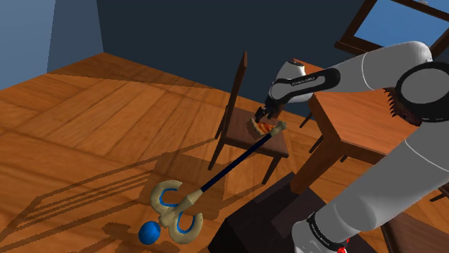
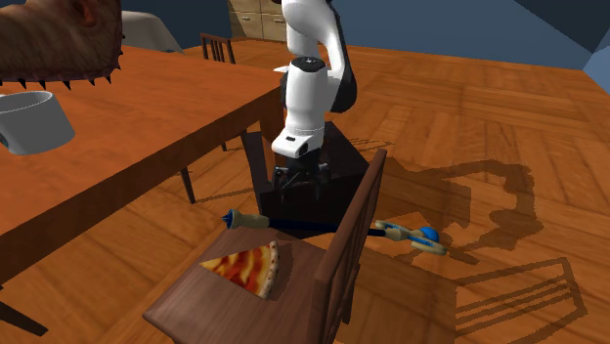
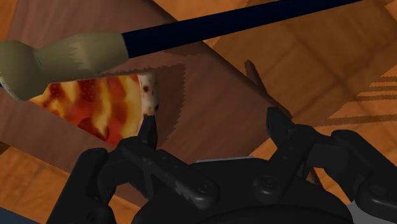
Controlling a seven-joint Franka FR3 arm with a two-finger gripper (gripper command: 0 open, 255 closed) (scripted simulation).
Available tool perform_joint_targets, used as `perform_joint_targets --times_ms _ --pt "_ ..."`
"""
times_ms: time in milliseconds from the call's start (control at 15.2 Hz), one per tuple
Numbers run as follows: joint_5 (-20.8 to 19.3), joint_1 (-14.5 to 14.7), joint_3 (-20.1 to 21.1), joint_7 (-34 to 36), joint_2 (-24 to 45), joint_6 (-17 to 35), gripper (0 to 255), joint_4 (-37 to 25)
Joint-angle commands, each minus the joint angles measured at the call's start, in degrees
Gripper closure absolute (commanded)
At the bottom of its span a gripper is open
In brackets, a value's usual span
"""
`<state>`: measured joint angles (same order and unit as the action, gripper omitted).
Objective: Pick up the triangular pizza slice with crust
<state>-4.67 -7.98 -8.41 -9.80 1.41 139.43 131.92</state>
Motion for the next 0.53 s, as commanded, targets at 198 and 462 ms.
perform_joint_targets --times_ms 198,462 --pt "0.5 -1.7 -1.4 -0.6 10.8 4.6 0 -6.4" --pt "1.2 -3.2 -2.0 -0.8 19.1 6.8 0 -12.8"
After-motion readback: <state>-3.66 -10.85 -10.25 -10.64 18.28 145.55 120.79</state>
